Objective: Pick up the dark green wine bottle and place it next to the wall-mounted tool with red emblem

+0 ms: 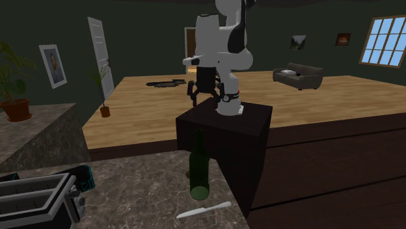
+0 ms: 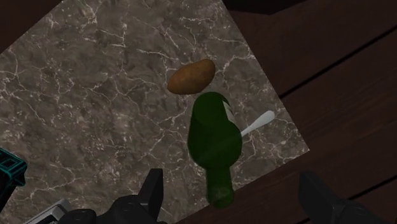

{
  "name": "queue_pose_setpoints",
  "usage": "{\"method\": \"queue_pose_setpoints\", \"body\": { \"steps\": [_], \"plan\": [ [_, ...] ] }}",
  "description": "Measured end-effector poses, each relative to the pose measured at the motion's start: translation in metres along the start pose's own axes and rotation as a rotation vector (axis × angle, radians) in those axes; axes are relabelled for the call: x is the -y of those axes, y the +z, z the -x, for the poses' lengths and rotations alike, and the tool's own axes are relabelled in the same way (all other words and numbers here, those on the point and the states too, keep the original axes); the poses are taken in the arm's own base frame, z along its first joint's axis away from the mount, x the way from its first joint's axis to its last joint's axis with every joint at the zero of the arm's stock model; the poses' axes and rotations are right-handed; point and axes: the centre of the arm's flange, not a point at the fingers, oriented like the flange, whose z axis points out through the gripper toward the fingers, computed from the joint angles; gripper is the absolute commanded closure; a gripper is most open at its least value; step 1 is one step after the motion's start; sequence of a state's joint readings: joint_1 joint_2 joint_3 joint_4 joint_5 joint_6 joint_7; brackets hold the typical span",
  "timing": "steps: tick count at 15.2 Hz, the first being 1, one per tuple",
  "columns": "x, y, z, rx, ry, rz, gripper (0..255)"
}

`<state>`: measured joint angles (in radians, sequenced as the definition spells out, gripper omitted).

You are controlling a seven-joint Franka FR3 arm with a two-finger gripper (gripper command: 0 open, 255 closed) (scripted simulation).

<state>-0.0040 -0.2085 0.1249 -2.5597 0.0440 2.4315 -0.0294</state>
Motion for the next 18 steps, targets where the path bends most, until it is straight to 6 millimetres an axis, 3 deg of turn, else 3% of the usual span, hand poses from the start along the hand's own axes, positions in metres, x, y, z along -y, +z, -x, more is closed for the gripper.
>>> {"method": "queue_pose_setpoints", "body": {
  "steps": [4,8,14,18],
  "plan": [
    [0.006,0.044,-0.029,-0.016,-0.007,0.025,0],
    [0.009,0.077,-0.043,-0.026,-0.012,0.039,0],
    [0.007,0.108,-0.045,-0.027,-0.012,0.04,0],
    [0.007,0.112,-0.045,-0.027,-0.012,0.04,0]
  ]
}}
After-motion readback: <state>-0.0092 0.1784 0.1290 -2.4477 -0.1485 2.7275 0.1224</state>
